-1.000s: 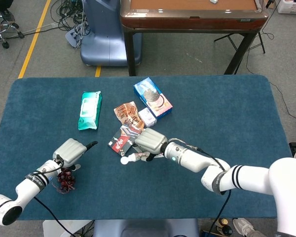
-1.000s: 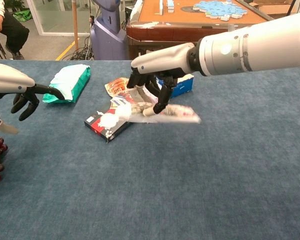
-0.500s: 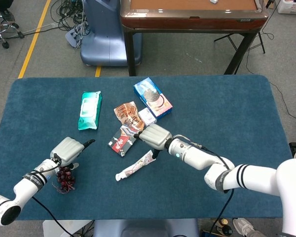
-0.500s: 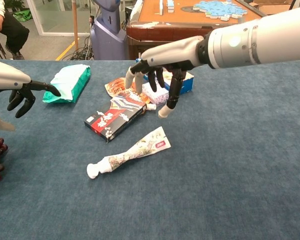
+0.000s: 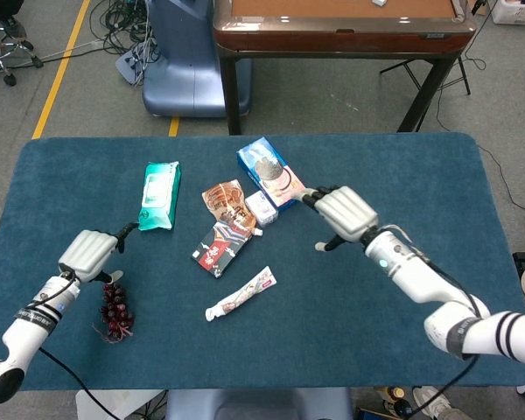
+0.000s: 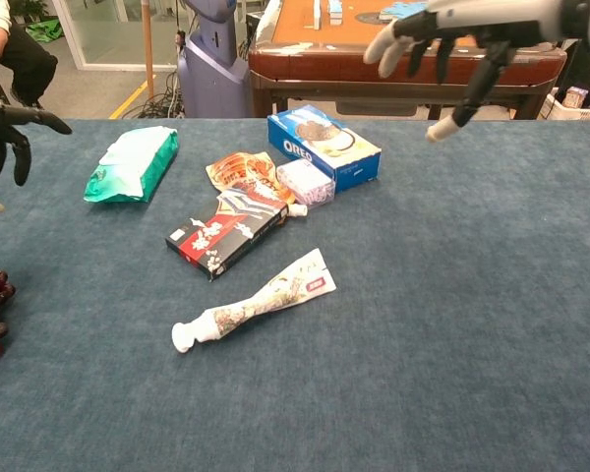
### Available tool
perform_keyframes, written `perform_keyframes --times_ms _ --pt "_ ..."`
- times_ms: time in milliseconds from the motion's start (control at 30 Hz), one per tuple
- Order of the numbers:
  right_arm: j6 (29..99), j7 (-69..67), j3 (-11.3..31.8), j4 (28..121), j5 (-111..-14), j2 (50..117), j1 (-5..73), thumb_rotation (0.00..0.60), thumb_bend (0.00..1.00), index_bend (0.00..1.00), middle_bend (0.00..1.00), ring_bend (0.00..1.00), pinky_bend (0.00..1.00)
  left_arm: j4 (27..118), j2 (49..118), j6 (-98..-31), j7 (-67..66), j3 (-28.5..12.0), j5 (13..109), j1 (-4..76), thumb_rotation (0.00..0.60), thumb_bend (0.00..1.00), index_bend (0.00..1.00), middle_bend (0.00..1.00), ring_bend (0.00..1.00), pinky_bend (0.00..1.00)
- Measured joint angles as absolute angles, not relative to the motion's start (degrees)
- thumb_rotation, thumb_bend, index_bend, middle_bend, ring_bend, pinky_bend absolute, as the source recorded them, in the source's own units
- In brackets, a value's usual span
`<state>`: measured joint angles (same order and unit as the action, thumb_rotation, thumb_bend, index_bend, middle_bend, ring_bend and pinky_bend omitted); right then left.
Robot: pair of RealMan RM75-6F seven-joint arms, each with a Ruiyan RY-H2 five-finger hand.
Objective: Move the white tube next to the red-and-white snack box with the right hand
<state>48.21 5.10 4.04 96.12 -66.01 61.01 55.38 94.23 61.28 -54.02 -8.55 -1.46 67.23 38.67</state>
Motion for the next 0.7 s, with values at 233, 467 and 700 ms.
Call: perform_keyframes --times_ms 233,467,700 --pt "57.7 6.7 1.1 98.5 -66.1 58.1 45.4 0.600 0.11 0.18 0.29 0.25 0.32 90.6 63.5 -64.0 -4.8 -2.0 68.4 31.8 0.600 0.20 0.07 0.33 0.34 0.28" --pt "68.5 5.5 -1.0 97.2 -68.8 58.6 35.3 0.600 0.13 0.32 0.37 0.31 0.32 88.1 65.5 -73.8 -2.9 -1.8 70.0 24.5 0.600 0.20 0.09 0.32 0.33 0.26" --pt "78.0 2.6 -2.8 95.7 -72.8 59.9 25.5 0.600 0.13 0.36 0.41 0.33 0.32 87.1 66.7 -82.0 -2.1 -1.3 71.3 17.1 0.600 0.20 0.09 0.32 0.33 0.25"
